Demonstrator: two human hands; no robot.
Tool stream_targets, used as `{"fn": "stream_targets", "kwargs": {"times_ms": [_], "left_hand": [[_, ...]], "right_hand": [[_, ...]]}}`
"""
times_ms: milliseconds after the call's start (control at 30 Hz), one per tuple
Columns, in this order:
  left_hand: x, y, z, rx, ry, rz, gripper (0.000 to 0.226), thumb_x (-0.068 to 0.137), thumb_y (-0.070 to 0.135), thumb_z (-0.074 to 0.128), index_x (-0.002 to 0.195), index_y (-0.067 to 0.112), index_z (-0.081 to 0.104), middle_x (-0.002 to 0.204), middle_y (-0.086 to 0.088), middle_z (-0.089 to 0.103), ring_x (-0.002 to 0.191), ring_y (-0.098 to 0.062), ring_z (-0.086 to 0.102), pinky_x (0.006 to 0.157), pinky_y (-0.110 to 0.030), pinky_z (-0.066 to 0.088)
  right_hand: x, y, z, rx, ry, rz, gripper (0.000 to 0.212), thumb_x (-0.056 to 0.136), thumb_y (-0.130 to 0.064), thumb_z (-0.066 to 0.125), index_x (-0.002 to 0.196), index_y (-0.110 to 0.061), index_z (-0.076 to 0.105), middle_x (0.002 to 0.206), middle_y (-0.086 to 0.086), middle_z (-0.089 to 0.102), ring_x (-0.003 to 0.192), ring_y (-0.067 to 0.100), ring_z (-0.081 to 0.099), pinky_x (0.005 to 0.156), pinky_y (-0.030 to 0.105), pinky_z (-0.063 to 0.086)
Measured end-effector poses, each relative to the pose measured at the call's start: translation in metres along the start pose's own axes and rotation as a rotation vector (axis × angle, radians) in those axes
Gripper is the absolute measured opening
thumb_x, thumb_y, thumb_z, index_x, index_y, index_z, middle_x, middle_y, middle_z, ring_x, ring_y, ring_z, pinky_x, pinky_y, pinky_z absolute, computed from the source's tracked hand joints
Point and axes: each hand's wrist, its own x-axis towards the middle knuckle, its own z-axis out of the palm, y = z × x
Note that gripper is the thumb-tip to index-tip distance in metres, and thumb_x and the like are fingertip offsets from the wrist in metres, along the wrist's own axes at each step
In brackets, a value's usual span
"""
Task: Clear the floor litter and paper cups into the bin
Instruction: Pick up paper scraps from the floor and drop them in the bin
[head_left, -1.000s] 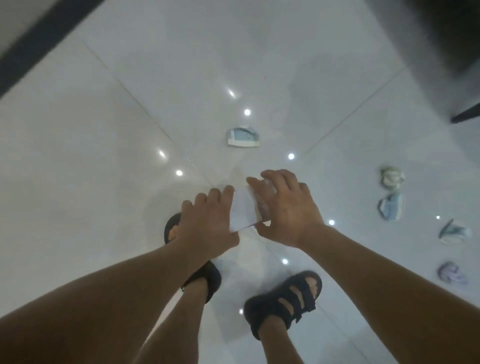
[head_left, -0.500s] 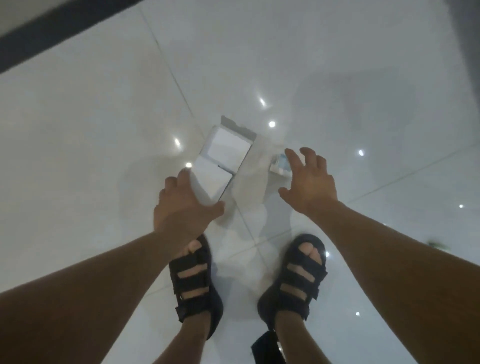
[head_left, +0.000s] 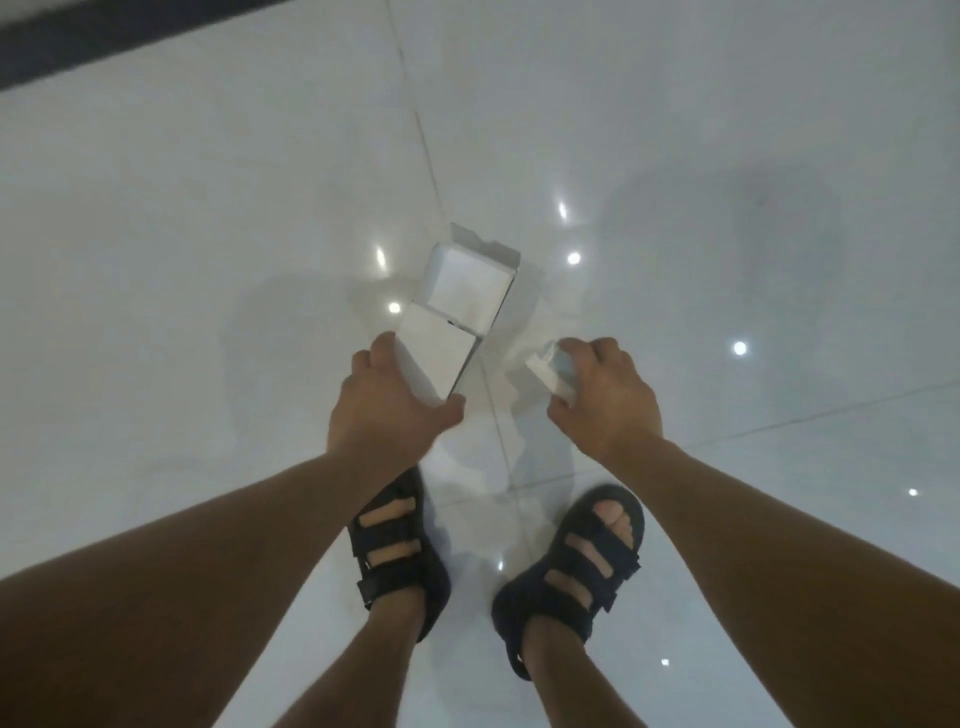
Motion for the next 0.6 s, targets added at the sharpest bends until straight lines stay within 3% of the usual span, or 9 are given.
{"fn": "stream_targets", "kwargs": {"times_ms": [167, 367, 600], "left_hand": [[-0.056, 0.031, -0.103, -0.064, 0.070, 0.004, 0.095, 0.065, 0.056, 0.073, 0.140, 0.021, 0.025, 0.127, -0.005, 0.042, 0.115, -0.029, 0.048, 0.084, -0.040, 0.043], [-0.161, 0.059, -0.268, -0.111, 0.139, 0.013, 0.091, 0.065, 0.056, 0.075, 0.136, 0.020, 0.030, 0.120, -0.006, 0.045, 0.109, -0.029, 0.051, 0.088, -0.045, 0.049], [-0.304, 0.045, -0.410, -0.149, 0.253, -0.020, 0.099, 0.066, 0.056, 0.074, 0.142, 0.018, 0.023, 0.127, -0.008, 0.044, 0.115, -0.030, 0.048, 0.093, -0.044, 0.046]], "right_hand": [[-0.060, -0.060, -0.098, -0.009, 0.011, -0.075, 0.062, 0.085, -0.033, 0.063, 0.141, -0.022, 0.039, 0.126, 0.004, 0.046, 0.106, 0.021, 0.049, 0.078, 0.030, 0.047], [-0.157, -0.156, -0.243, -0.062, 0.001, -0.136, 0.061, 0.085, -0.035, 0.061, 0.141, -0.025, 0.039, 0.128, 0.003, 0.045, 0.110, 0.022, 0.047, 0.081, 0.032, 0.046], [-0.250, -0.271, -0.364, -0.039, 0.045, -0.287, 0.060, 0.085, -0.037, 0.062, 0.140, -0.028, 0.040, 0.128, 0.001, 0.046, 0.112, 0.021, 0.048, 0.084, 0.030, 0.045]]}}
